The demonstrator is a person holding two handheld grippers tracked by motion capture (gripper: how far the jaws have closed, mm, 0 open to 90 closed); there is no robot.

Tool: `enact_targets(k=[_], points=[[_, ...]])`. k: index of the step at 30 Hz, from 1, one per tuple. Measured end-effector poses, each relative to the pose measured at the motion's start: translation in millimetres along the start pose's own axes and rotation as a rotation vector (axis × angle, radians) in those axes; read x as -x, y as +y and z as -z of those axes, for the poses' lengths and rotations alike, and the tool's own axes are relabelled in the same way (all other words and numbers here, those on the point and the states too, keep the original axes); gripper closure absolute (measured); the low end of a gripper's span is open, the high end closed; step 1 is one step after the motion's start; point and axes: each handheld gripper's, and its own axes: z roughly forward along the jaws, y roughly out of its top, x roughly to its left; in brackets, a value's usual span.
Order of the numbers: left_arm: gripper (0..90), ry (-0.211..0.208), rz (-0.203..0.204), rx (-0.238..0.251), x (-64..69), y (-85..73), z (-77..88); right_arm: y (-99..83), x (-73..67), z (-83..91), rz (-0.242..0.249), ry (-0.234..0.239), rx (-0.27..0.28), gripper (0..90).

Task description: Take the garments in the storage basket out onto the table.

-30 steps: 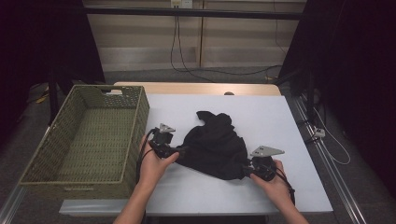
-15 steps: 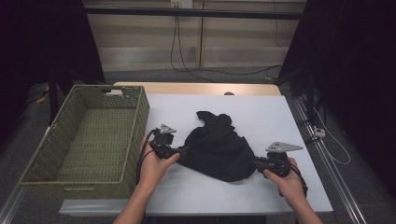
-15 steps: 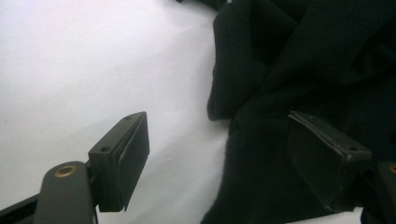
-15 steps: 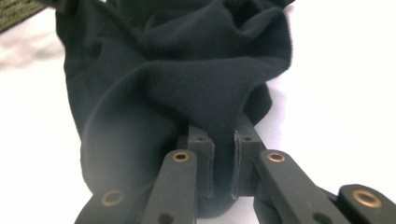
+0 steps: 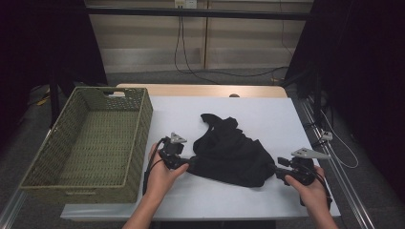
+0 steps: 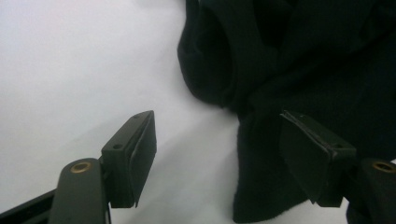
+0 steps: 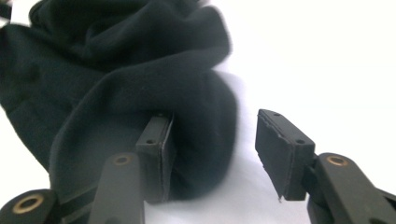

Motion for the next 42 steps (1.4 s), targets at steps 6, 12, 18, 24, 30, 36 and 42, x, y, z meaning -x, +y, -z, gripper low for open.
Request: enact_targets(k=[6,12,18,24,30,36,42], points=[[60.1,-0.044,0.013,-0.129,17.0,-1.2,-5.6,-15.6,-3.9,5.8,0.007,-0.012,-0.071,50.7],[87.3,-0.085,0.025,-0.163,23.4,0.0,-5.1,-18.7,-25.8,-11.1,0.047,0.003,-0.127,53.8],[87.8,-0.088,0.069,-0.103,18.4,1.8,17.7,-11.4,-37.4,-15.9,0.1,0.044,-0.168,84.6],[87.9,-0.057,0.089,-0.062,10.8,2.2,42.1,-10.7,-22.7,21.1,0.102,0.048,-0.113,84.5],[88.0,-0.045,0.126,-0.044,5.2,-3.1,60.6,-19.3,-12.2,50.3,0.092,0.044,-0.091,84.6],[87.9,-0.063,0.16,-0.021,4.1,-6.2,73.4,-29.4,-16.7,67.9,0.085,0.127,-0.086,84.2],[87.8,-0.098,0.158,-0.076,11.2,-10.6,72.7,-19.6,-24.4,72.1,0.159,0.128,-0.035,52.3]])
